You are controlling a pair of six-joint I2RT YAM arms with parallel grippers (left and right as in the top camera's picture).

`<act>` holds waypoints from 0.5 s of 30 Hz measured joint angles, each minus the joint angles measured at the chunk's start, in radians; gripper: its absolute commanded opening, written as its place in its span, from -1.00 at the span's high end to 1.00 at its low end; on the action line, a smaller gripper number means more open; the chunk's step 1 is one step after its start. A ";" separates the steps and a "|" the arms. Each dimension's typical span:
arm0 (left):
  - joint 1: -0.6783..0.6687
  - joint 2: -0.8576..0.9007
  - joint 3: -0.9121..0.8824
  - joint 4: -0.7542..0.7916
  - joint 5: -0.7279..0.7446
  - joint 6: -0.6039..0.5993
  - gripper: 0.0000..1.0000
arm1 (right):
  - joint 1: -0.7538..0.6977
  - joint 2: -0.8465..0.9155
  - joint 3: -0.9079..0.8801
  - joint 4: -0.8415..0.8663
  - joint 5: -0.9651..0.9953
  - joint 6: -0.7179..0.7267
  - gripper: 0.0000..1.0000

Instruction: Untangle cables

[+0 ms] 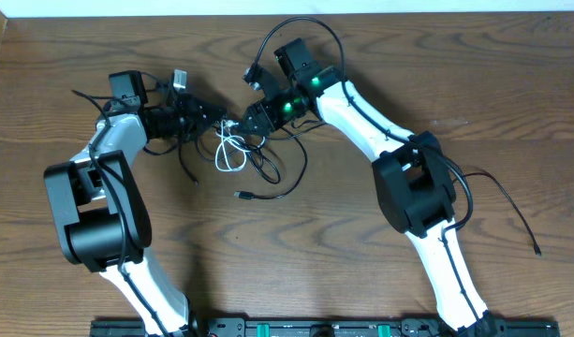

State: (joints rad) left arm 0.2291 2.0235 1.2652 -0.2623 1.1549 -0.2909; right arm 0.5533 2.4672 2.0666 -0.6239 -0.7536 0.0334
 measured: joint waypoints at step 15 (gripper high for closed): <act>0.005 0.000 0.000 0.072 0.368 0.169 0.85 | 0.001 0.000 0.000 0.010 0.098 -0.011 -0.29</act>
State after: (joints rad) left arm 0.2340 2.0235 1.2652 -0.1898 1.5227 -0.1215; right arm 0.5541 2.4672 2.0666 -0.6140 -0.6552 0.0227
